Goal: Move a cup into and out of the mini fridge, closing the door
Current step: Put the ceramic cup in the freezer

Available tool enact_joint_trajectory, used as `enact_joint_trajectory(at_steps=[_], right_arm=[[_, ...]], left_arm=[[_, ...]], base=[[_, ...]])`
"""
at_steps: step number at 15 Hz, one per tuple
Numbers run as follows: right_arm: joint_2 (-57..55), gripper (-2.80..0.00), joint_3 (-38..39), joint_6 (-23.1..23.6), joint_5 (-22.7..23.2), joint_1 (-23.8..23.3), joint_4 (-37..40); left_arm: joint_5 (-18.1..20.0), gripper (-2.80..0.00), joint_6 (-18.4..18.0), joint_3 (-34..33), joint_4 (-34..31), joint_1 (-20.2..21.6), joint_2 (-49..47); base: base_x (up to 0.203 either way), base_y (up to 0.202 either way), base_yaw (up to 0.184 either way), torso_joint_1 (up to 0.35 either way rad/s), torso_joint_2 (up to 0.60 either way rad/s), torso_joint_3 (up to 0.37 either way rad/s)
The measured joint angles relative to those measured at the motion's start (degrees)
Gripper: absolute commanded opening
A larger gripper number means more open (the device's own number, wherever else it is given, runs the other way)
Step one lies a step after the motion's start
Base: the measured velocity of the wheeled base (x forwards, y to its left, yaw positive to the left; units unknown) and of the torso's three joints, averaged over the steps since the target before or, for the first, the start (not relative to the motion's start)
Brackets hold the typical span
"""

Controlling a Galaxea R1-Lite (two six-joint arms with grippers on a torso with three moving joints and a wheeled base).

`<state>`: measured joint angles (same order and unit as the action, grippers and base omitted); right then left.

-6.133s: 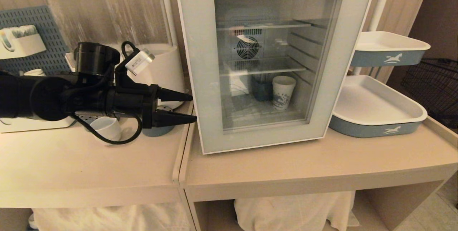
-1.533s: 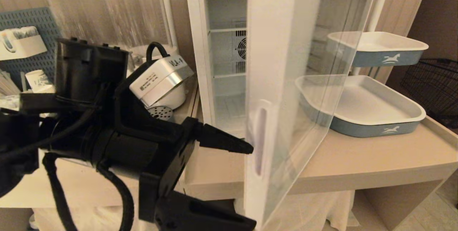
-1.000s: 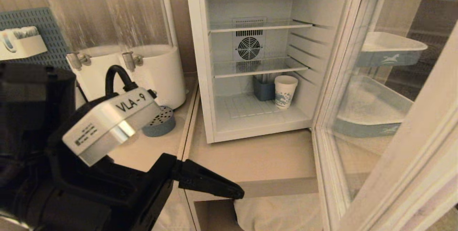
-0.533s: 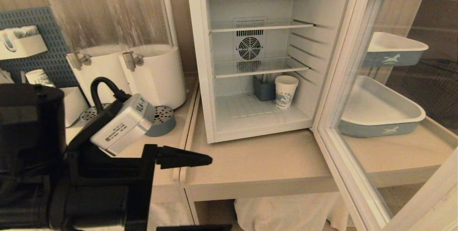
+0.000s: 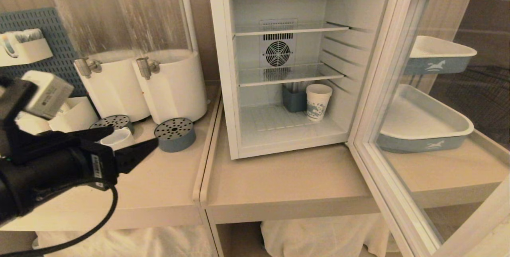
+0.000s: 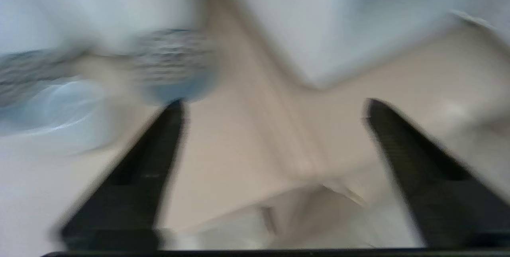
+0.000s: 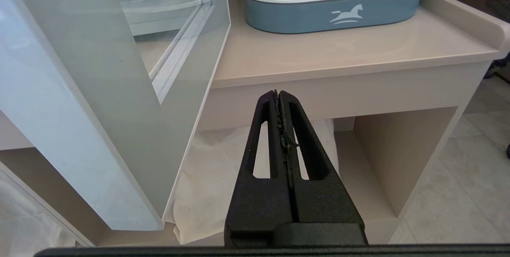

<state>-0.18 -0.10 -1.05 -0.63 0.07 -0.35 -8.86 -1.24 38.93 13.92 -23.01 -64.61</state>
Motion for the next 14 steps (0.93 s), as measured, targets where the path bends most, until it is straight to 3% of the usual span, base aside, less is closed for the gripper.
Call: enact_joint_trajectory(at_steps=[3, 6, 10, 12, 14], right_arm=[[0.0, -2.80, 0.0, 0.0, 0.0, 0.0, 0.0], [0.0, -2.80, 0.0, 0.0, 0.0, 0.0, 0.0], [0.0, -2.80, 0.0, 0.0, 0.0, 0.0, 0.0], [0.0, -2.80, 0.0, 0.0, 0.0, 0.0, 0.0], [0.0, -2.80, 0.0, 0.0, 0.0, 0.0, 0.0]], left_arm=[[-10.5, -2.80, -1.7, -0.4, -0.1, 1.4, 5.7], [-17.9, -2.80, -4.2, -0.5, -1.4, 1.6, 14.2], [-25.8, -2.80, -5.1, -1.1, -11.3, 2.0, 27.9], [-26.4, -2.80, -3.0, -1.5, -16.2, 3.6, 32.3], [-23.3, -2.80, 1.5, -1.7, -23.2, 10.2, 37.7]], base=[[0.000, 0.000, 0.000, 0.000, 0.00, 0.000], [0.000, 0.000, 0.000, 0.000, 0.00, 0.000], [0.000, 0.000, 0.000, 0.000, 0.00, 0.000], [0.000, 0.000, 0.000, 0.000, 0.00, 0.000], [0.000, 0.000, 0.000, 0.000, 0.00, 0.000]])
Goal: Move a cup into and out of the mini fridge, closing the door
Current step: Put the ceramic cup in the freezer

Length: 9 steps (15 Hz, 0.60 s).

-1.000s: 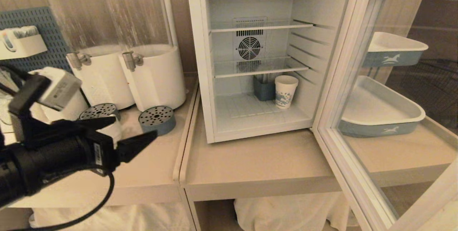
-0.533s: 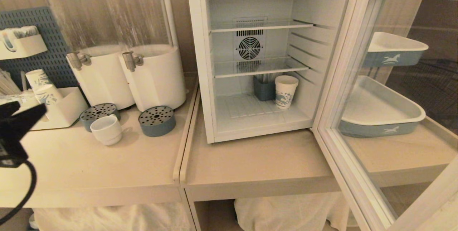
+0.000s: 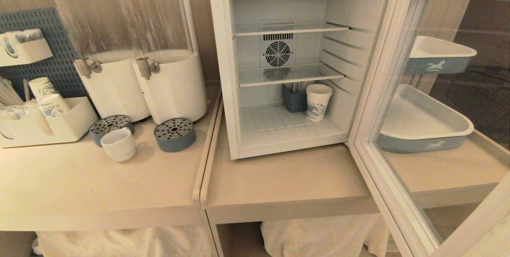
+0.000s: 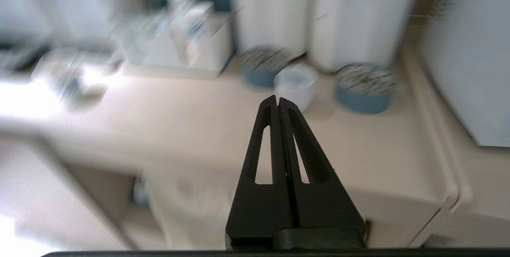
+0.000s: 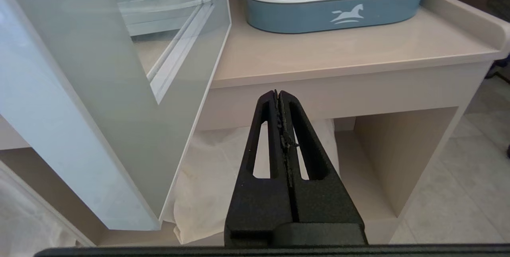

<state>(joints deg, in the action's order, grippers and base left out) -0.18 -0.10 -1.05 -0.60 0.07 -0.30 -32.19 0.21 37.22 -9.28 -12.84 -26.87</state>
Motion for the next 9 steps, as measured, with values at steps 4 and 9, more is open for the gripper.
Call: enact_joint_trajectory(at_steps=[4, 9], right_arm=[[0.0, -2.80, 0.0, 0.0, 0.0, 0.0, 0.0], [0.0, -2.80, 0.0, 0.0, 0.0, 0.0, 0.0]], left_arm=[[16.4, -2.80, 11.6, 3.1, -22.4, 13.6, 12.3], [29.4, -2.80, 7.4, -6.5, -25.5, 13.6, 24.7]], base=[[0.000, 0.000, 0.000, 0.000, 0.00, 0.000], [0.000, 0.000, 0.000, 0.000, 0.00, 0.000]])
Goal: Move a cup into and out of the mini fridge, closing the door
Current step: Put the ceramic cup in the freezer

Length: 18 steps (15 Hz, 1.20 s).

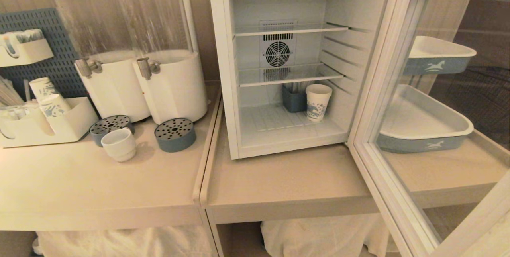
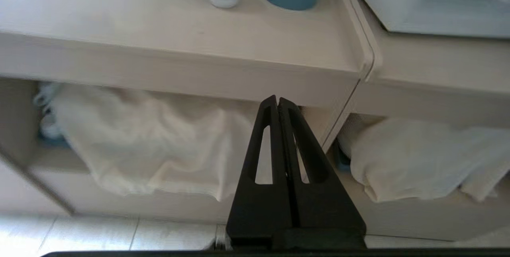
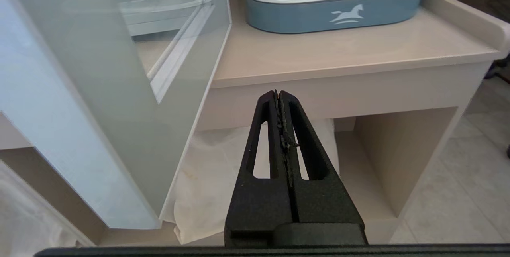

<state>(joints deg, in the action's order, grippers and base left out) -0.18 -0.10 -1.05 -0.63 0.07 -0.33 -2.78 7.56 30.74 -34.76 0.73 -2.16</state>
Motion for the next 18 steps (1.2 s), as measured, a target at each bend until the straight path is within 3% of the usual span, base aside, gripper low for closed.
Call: enact_joint_trajectory(at_steps=[4, 6, 7, 10, 13, 18], right_arm=[[0.0, -2.80, 0.0, 0.0, 0.0, 0.0, 0.0], [0.0, -2.80, 0.0, 0.0, 0.0, 0.0, 0.0], [0.0, -2.80, 0.0, 0.0, 0.0, 0.0, 0.0], [0.0, -2.80, 0.0, 0.0, 0.0, 0.0, 0.0], [0.0, -2.80, 0.0, 0.0, 0.0, 0.0, 0.0], [0.0, -2.80, 0.0, 0.0, 0.0, 0.0, 0.0]], left_arm=[[0.2, -2.80, -6.6, -22.9, 25.6, -0.2, 1.8], [1.8, -2.80, -8.7, -28.7, 35.4, -0.2, 1.9], [2.1, -2.80, -9.0, -29.0, 35.8, -0.2, 2.0], [2.4, -2.80, -8.7, -28.3, 28.8, -0.3, 2.1], [2.6, -2.80, -8.2, -28.3, 28.6, -0.3, 2.1], [2.6, -2.80, -8.0, -28.4, 28.5, -0.3, 2.1]], base=[[0.000, 0.000, 0.000, 0.000, 0.00, 0.000], [0.000, 0.000, 0.000, 0.000, 0.00, 0.000], [0.000, 0.000, 0.000, 0.000, 0.00, 0.000], [0.000, 0.000, 0.000, 0.000, 0.00, 0.000], [-0.018, 0.000, 0.000, 0.001, 0.00, -0.001], [-0.175, 0.000, 0.004, 0.004, 0.00, 0.001]])
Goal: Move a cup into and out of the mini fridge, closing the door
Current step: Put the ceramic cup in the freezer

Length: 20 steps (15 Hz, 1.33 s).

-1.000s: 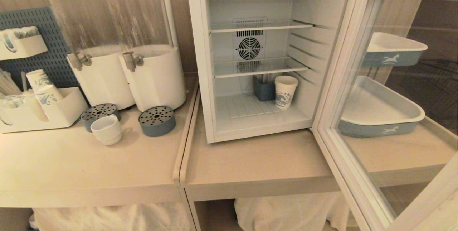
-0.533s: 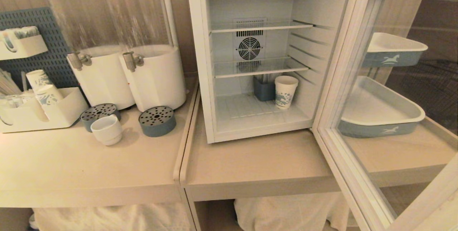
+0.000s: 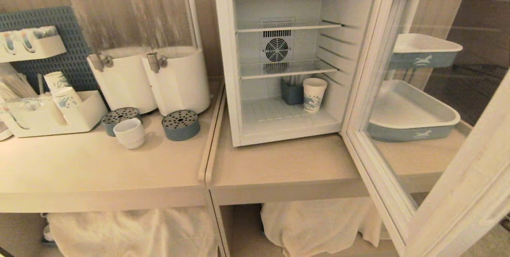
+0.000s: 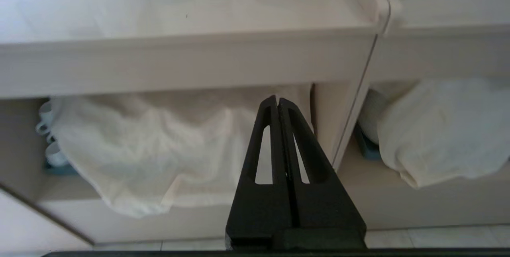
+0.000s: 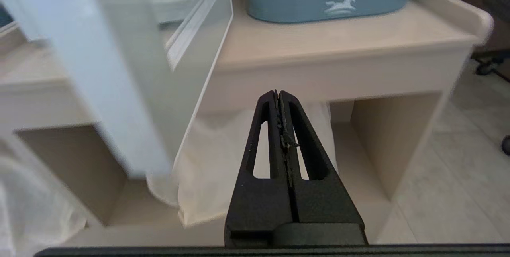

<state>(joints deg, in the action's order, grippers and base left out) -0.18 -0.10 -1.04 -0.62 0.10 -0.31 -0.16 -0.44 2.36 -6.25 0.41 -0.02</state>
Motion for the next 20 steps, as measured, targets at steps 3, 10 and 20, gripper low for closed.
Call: enact_joint_trajectory(at_steps=[3, 10, 20], right_arm=[[0.0, -2.80, 0.0, 0.0, 0.0, -0.1, 0.0], [0.0, -2.80, 0.0, 0.0, 0.0, 0.0, 0.0], [0.0, -2.80, 0.0, 0.0, 0.0, 0.0, 0.0]], left_arm=[[0.0, -2.80, 0.0, 0.0, -0.1, 0.0, 0.0], [0.3, -2.80, -0.4, -1.0, 3.9, 0.0, 0.0], [0.3, -2.80, -0.5, -1.3, 4.2, 0.0, 0.0]], base=[[-0.183, 0.000, 0.000, 0.001, 0.00, 0.002], [-0.136, 0.001, -0.001, 0.001, 0.00, 0.002], [-0.001, 0.157, 0.007, 0.001, 0.00, 0.002]])
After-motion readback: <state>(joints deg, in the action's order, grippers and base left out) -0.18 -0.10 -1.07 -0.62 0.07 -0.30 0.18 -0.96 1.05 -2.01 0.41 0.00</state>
